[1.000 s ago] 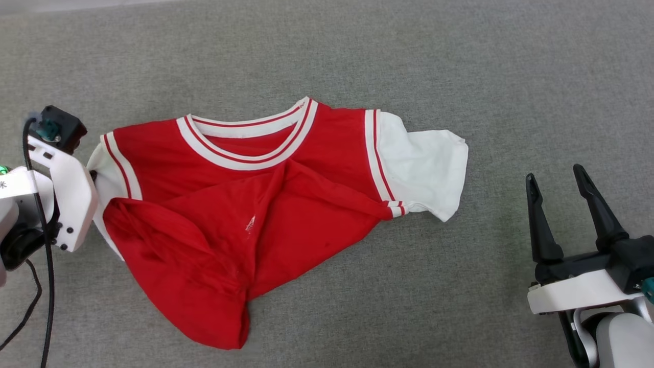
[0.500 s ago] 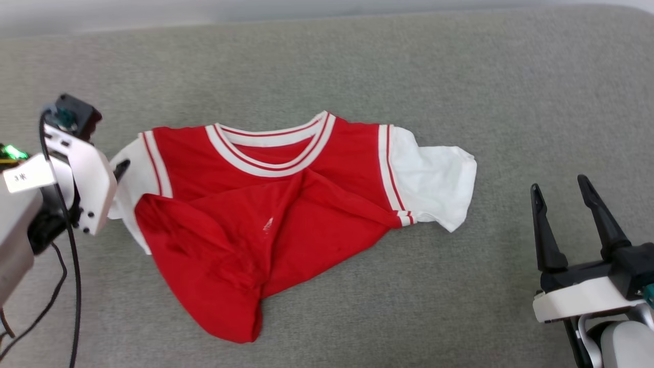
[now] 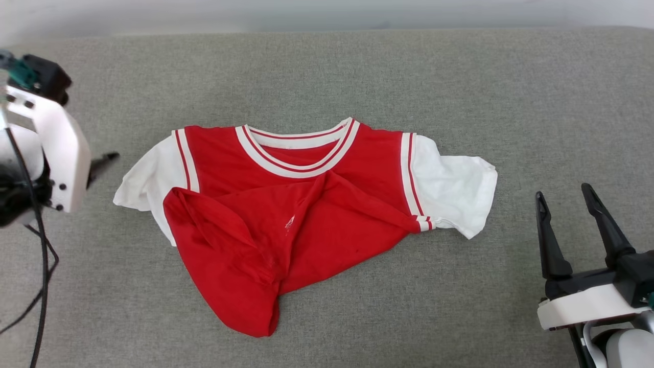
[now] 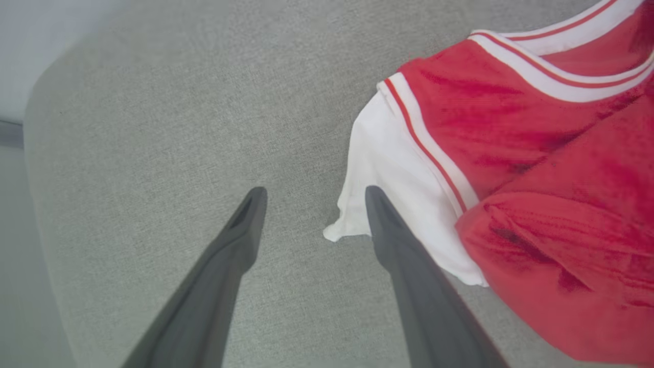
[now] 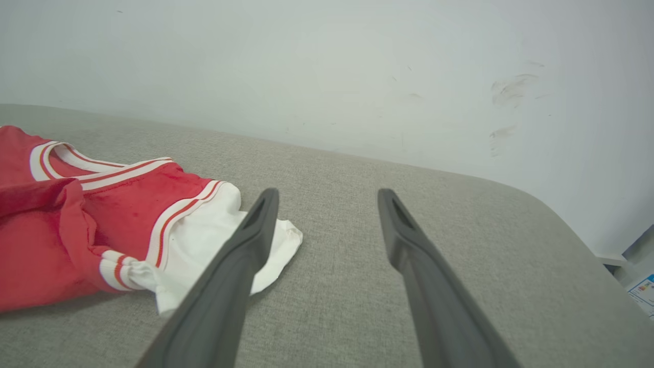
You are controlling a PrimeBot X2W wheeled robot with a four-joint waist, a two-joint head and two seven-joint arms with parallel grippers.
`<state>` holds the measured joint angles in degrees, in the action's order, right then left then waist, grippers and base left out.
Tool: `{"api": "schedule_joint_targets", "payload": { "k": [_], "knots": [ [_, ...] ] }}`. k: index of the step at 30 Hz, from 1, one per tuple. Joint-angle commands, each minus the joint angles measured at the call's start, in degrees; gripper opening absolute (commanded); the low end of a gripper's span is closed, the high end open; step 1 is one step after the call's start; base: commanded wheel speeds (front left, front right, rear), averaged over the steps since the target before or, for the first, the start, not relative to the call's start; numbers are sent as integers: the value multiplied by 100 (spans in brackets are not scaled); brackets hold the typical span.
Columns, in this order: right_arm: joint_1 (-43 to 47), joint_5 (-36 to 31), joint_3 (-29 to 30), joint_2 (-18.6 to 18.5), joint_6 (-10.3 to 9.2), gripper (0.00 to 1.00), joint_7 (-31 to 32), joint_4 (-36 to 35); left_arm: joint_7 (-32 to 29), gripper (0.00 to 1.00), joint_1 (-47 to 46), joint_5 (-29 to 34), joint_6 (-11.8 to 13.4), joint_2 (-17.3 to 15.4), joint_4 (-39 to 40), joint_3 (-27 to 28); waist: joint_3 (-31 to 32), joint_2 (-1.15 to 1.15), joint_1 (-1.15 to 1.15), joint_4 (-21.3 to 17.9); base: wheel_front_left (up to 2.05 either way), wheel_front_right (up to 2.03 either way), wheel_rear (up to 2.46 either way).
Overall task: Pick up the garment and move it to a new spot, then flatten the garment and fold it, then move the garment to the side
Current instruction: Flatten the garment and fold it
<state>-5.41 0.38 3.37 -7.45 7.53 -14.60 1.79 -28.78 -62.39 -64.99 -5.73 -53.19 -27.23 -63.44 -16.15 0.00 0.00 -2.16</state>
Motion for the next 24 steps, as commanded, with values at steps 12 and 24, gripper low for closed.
{"api": "schedule_joint_targets", "payload": {
  "k": [12, 24],
  "knots": [
    [-168, 14, 10, -62, -9, 100, 32, -129, -520, 100, 548, -268, 305, -88, 255, -247, -368, 0, 0, -145, 0, 0, 0],
    [-266, -15, 76, -10, -9, 100, 8, -134, -494, 0, 914, -282, 145, 306, -847, -519, -668, 0, 0, -323, 0, 0, 0]
  ]
}}
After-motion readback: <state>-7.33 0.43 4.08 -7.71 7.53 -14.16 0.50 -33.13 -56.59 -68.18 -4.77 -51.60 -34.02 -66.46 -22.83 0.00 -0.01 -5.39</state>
